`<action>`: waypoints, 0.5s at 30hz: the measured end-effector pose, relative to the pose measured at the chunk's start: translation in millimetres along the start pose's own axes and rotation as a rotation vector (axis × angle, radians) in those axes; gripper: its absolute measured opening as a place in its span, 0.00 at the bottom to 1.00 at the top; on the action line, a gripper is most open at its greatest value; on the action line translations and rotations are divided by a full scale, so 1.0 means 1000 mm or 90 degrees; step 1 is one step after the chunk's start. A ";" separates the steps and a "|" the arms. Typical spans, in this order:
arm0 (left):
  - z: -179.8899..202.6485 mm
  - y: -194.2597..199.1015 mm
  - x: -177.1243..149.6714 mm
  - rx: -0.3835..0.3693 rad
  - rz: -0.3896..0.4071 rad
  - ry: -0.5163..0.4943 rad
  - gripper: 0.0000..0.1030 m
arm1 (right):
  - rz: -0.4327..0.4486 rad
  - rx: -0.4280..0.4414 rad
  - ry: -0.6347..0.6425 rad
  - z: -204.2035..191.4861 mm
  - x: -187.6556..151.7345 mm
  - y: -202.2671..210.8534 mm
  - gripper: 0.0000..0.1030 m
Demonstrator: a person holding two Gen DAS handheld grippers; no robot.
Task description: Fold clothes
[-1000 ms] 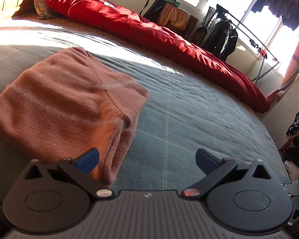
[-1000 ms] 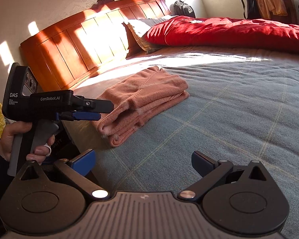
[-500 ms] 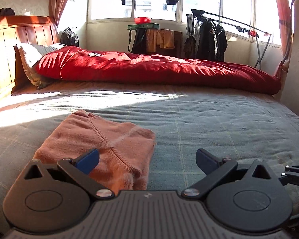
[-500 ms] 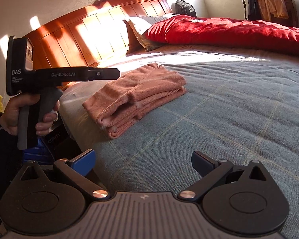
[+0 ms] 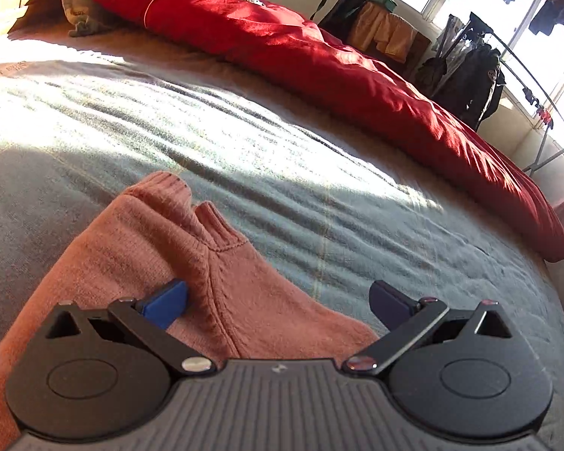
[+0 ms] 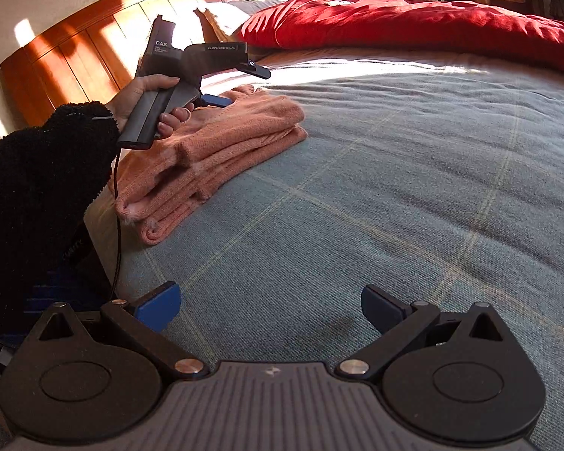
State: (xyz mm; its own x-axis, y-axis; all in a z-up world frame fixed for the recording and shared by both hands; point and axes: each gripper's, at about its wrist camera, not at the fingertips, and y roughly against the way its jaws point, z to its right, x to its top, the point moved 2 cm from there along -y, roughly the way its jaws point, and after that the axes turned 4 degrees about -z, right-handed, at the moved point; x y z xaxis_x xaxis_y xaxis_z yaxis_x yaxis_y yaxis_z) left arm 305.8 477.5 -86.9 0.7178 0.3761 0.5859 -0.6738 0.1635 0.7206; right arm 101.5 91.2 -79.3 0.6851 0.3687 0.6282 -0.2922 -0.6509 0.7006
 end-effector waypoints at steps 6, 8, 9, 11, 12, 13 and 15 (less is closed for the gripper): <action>0.010 0.036 0.003 0.013 0.022 -0.058 0.99 | 0.000 0.009 -0.007 0.005 -0.001 -0.003 1.00; 0.006 0.057 -0.008 0.013 0.033 -0.072 0.99 | 0.000 0.017 -0.006 0.003 -0.002 -0.004 1.00; 0.001 0.065 -0.015 0.017 0.035 -0.076 0.99 | -0.001 0.020 -0.005 0.001 -0.002 -0.004 1.00; -0.012 0.077 -0.029 0.029 0.035 -0.076 0.99 | -0.001 0.025 0.002 -0.002 -0.002 -0.003 1.00; -0.021 0.080 -0.036 0.050 0.028 -0.069 0.99 | -0.001 0.027 0.004 -0.003 -0.002 -0.003 1.00; -0.031 0.082 -0.043 0.076 0.020 -0.059 0.99 | 0.000 0.029 0.005 -0.004 -0.002 -0.002 1.00; -0.046 0.093 -0.051 0.113 0.025 -0.041 0.99 | 0.004 0.032 0.006 -0.005 -0.002 0.002 1.00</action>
State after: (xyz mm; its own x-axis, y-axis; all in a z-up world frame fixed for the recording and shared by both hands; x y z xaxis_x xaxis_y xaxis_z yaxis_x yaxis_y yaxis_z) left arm 199.2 515.3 -66.8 0.7052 0.3191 0.6331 -0.6641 -0.0153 0.7475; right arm 96.2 92.6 -77.9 0.6769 0.3700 0.6363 -0.2625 -0.6863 0.6783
